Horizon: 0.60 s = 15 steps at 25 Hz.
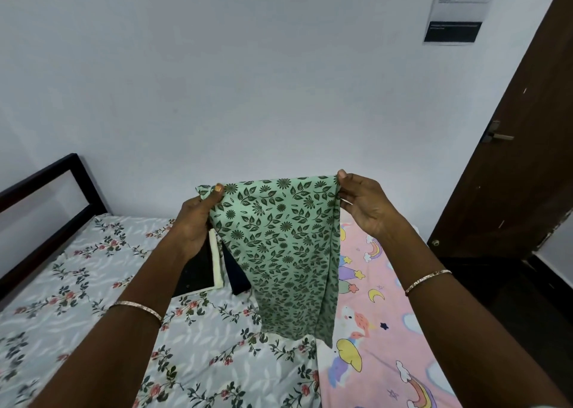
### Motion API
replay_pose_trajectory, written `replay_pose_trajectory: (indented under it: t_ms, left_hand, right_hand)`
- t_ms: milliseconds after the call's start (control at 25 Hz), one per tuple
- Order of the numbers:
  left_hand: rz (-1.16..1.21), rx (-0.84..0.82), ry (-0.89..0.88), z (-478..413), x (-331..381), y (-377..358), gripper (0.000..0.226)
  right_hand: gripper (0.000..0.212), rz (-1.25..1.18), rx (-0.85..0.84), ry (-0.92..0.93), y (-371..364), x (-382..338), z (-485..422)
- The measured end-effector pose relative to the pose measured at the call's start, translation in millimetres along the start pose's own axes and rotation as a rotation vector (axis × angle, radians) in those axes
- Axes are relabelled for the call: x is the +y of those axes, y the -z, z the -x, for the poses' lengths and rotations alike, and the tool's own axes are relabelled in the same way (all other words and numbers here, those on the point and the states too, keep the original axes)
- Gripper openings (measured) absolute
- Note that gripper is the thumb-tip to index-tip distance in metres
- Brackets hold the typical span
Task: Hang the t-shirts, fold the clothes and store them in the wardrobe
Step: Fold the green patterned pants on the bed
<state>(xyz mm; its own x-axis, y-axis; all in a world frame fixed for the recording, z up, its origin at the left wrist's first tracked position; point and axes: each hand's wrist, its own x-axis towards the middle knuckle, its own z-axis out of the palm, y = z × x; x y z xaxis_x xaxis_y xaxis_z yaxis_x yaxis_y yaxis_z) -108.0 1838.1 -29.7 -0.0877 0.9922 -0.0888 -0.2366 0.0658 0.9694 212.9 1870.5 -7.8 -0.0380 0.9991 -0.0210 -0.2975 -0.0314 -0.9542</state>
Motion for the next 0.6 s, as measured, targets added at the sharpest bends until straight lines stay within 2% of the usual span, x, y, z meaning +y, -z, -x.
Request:
replay_pose_trajectory:
  t_ms: [120,240,400,600]
  left_hand:
    - [0.280,-0.116,0.115,4.3,-7.0,-1.0,0.062]
    - [0.593,-0.116,0.187,5.8,-20.4,1.8,0.054]
    - [0.638,-0.123,0.146,11.1,-21.9,-7.9,0.038]
    - [0.688,-0.130,0.067,9.9,-12.6,-2.9,0.034]
  right_hand:
    - [0.015,-0.107,-0.040,0.032,-6.6,-6.2,-1.6]
    - [0.014,-0.175,-0.069,0.020,-14.1,-16.5,-1.7]
    - [0.019,-0.054,-0.086,0.012,-19.2,-32.7,0.1]
    - [0.023,0.177,0.000,0.069,-15.4,-45.2,-0.6]
